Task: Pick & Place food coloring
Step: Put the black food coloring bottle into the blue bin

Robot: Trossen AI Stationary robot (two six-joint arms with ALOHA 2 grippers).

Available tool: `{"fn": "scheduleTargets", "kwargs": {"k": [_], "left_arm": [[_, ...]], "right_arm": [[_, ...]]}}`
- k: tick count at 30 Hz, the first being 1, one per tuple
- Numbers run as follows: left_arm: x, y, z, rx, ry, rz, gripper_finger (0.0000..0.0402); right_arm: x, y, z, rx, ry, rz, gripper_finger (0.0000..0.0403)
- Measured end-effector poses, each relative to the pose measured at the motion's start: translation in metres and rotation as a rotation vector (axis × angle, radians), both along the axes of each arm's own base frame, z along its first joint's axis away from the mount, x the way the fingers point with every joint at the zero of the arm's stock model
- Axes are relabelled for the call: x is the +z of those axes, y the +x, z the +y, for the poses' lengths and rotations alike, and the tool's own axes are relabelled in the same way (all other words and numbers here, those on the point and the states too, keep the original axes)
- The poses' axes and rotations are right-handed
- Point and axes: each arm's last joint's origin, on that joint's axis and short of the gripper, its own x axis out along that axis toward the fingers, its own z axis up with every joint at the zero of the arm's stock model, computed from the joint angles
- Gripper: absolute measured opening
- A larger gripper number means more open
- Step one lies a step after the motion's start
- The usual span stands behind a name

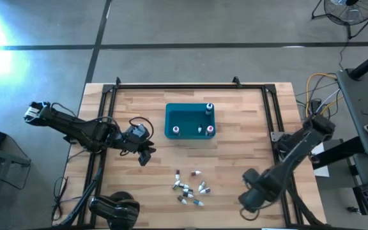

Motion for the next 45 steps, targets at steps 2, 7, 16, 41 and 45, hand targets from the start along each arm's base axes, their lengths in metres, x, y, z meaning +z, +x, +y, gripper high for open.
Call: {"fn": "scheduleTargets", "kwargs": {"k": [2,7,16,41,45], "left_arm": [[0.0,0.0,0.0,0.0,0.0,0.0,0.0142],[0.0,0.0,0.0,0.0,-0.001,-0.002,0.0142],[0.0,0.0,0.0,0.0,-0.003,-0.006,0.0142],[-0.008,-0.001,0.0,0.017,-0.012,0.018,0.0142],[-0.015,-0.002,0.001,0.028,-0.022,0.034,0.0142]], "right_arm": [[0.005,-0.008,0.002,-0.118,-0.018,-0.047,0.0203],[0.011,-0.017,-0.001,-0.352,-0.062,-0.115,0.0203],[-0.011,-0.018,0.002,-0.434,-0.008,0.009,0.0203],[-0.016,-0.017,-0.001,-0.432,-0.021,0.0,0.0203],[-0.014,-0.017,-0.001,-0.432,-0.02,-0.005,0.0203]]}}
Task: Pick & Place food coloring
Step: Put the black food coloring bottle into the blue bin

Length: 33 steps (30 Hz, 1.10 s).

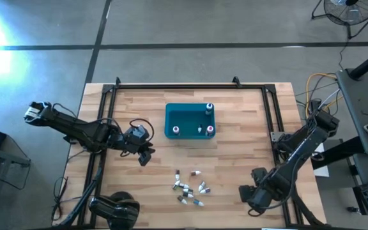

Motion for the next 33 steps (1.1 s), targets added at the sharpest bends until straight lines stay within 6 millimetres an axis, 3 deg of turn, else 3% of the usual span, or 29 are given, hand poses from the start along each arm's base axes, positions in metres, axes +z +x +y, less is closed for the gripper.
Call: {"fn": "scheduleTargets", "kwargs": {"k": [14,33], "left_arm": [[0.003,0.003,-0.001,-0.005,-0.012,-0.043,0.0142],[0.003,0.003,-0.001,0.007,-0.024,-0.048,0.0142]], "right_arm": [[0.01,-0.001,0.001,0.027,-0.01,-0.007,0.0203],[-0.015,0.008,0.01,0.051,-0.056,0.001,0.0196]]}}
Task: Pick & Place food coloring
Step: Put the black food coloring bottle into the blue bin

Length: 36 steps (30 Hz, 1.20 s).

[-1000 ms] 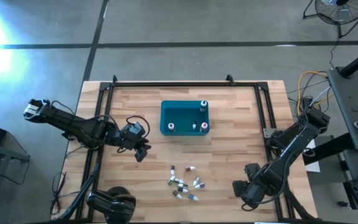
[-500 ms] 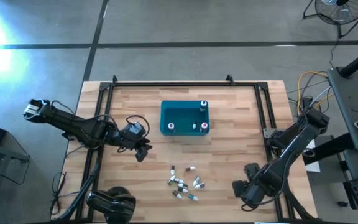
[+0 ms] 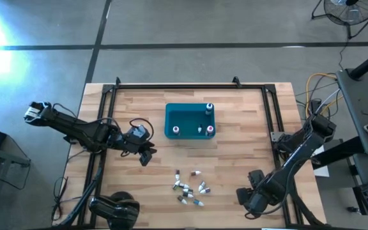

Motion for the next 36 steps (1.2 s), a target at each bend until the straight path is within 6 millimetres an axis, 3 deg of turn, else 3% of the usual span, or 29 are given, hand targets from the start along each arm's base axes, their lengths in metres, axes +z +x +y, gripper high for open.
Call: {"fn": "scheduleTargets", "kwargs": {"k": [12,18,21,24,28,36], "left_arm": [[0.0,0.0,0.0,0.007,-0.008,-0.001,0.0142],[0.0,0.0,0.0,0.01,-0.009,-0.002,0.0142],[0.0,0.0,0.0,0.009,-0.009,-0.002,0.0142],[0.0,0.0,0.0,0.01,-0.008,-0.003,0.0142],[0.003,0.003,-0.001,0.014,-0.016,-0.042,0.0142],[0.003,0.004,-0.001,0.037,-0.054,-0.068,0.0142]], "right_arm": [[0.003,0.001,0.002,0.004,0.014,-0.008,0.0115],[0.01,0.004,0.003,-0.001,0.027,-0.025,0.0106],[0.023,0.016,-0.002,-0.039,-0.018,-0.101,0.0106],[0.042,0.035,-0.021,-0.061,-0.136,-0.191,0.0106],[0.063,0.064,-0.056,0.042,-0.263,-0.231,0.0106],[0.113,0.111,-0.148,0.214,-0.481,-0.327,0.0106]]}}
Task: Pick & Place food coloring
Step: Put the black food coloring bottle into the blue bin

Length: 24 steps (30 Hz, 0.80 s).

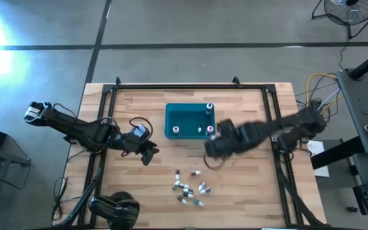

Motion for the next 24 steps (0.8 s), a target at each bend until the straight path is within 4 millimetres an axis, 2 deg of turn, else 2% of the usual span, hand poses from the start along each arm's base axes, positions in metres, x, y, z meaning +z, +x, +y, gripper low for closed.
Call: {"fn": "scheduleTargets", "kwargs": {"k": [6,12,18,24], "left_arm": [[-0.014,-0.003,0.0,0.057,-0.07,0.035,0.0142],[-0.029,-0.007,0.001,0.079,-0.084,0.073,0.0142],[-0.046,-0.012,0.003,0.081,-0.066,0.124,0.0142],[-0.065,-0.019,0.005,0.084,-0.045,0.182,0.0142]], "right_arm": [[0.023,0.017,-0.071,0.075,-0.093,-0.025,0.0107],[0.021,0.022,-0.128,0.126,-0.061,-0.042,0.0109],[-0.003,0.014,-0.16,0.174,0.04,0.034,0.011],[-0.023,0.014,-0.168,0.247,0.087,0.047,0.011]]}}
